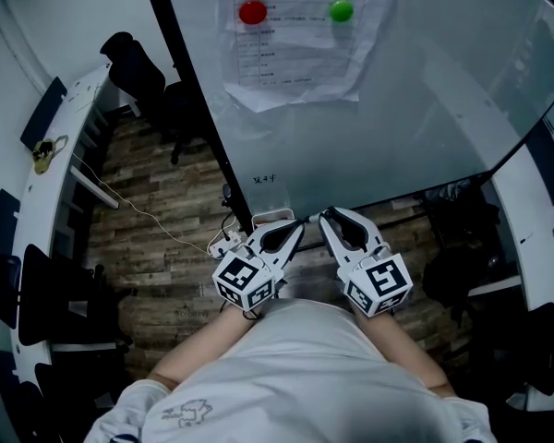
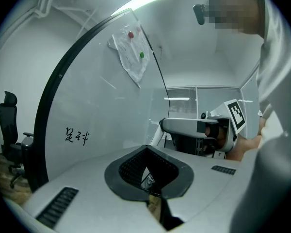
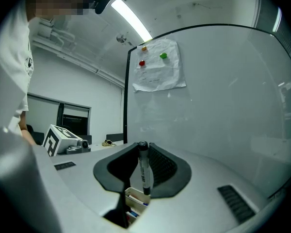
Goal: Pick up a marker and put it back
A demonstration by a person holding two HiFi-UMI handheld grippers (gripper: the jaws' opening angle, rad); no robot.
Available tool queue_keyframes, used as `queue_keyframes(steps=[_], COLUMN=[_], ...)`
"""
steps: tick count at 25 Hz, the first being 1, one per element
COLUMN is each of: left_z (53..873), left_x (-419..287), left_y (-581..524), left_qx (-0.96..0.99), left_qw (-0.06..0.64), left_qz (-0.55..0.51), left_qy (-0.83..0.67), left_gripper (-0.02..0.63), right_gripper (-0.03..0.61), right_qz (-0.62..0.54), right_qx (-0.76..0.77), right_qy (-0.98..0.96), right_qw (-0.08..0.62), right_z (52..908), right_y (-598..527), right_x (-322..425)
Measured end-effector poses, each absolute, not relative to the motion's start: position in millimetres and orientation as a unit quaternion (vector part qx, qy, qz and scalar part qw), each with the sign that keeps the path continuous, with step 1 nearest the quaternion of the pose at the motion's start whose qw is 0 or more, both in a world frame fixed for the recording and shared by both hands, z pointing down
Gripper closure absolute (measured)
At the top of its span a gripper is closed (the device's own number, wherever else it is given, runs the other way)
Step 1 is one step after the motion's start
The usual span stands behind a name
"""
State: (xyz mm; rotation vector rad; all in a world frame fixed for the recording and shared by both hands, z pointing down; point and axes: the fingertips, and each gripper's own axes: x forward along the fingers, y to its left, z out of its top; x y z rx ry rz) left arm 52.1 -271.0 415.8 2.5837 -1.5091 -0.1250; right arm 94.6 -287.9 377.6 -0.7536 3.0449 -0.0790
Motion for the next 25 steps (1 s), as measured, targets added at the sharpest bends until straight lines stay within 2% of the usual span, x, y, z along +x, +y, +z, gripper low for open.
queue_keyframes(steps=[13, 25], left_z=[424, 426], left_x=[24, -33], left_y=[-265, -257], left_qx=[0.874, 0.899], left_qw=[0.086, 0.098], left_qz=[-0.04, -0.019], left_qy=[-0.477, -0.427], left_gripper=[0.607, 0.607], right_gripper=[0.505, 0.505], right_qz=[-0.037, -0.068], right_qx=[-0.279, -0.34], right_qy=[0.959, 0.938], right_qw=[-0.021, -0.01], right_z=[388, 396], right_y=[-282, -273], right_x=[68, 24])
